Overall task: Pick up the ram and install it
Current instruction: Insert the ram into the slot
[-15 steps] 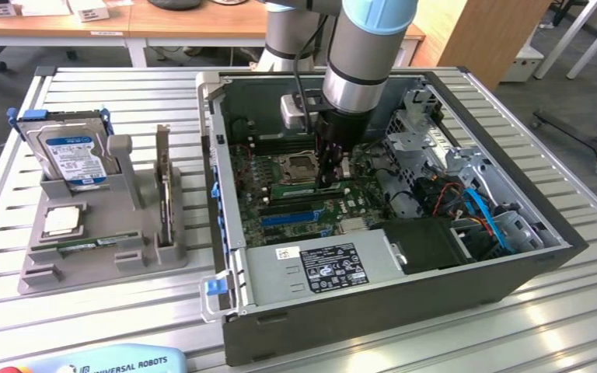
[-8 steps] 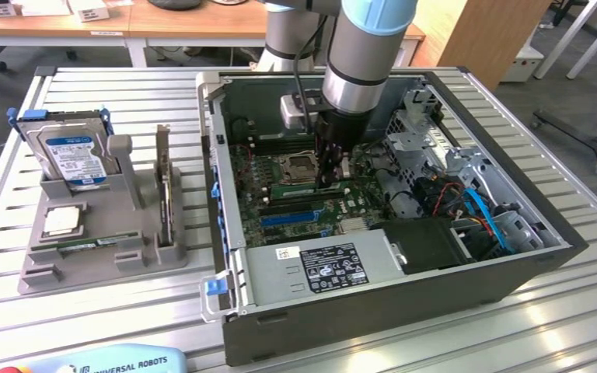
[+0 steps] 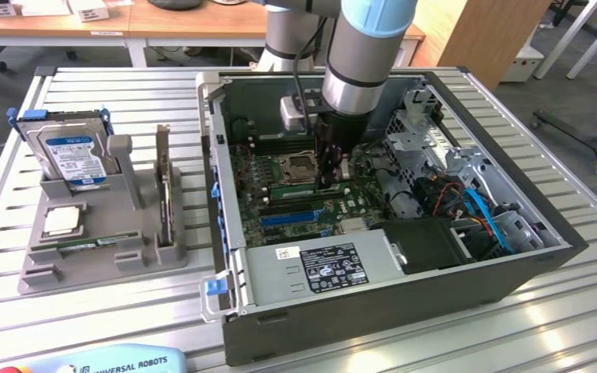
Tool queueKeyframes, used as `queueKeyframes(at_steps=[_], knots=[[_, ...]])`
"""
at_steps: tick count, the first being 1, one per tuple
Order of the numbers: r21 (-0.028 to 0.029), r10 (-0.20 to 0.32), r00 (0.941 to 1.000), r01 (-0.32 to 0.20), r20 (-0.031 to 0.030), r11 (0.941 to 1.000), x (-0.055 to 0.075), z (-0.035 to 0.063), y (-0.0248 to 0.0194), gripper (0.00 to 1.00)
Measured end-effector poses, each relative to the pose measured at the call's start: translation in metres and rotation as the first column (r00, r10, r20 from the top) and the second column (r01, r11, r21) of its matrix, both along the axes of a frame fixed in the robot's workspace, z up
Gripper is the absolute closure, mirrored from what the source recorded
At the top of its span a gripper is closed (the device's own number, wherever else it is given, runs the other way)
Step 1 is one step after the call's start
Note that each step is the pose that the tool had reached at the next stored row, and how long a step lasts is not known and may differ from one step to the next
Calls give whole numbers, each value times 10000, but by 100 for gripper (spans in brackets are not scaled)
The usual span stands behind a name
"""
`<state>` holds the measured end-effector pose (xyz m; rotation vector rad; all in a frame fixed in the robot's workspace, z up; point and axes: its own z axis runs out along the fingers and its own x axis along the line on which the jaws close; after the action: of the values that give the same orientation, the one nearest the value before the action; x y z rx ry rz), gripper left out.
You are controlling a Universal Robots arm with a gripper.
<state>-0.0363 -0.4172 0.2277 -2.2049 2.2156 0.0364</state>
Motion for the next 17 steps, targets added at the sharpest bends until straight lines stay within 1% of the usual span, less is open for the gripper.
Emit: queueKeyframes(at_steps=[11,12,13,14,17], knots=[[1,-1,10000,1,0,10000,0,-13,0,87],[0,-1,10000,1,0,10000,0,-13,0,82],[0,-1,10000,1,0,10000,0,-13,0,82],[0,-1,10000,1,0,10000,0,-13,0,75],[0,-1,10000,1,0,10000,0,-13,0,75]])
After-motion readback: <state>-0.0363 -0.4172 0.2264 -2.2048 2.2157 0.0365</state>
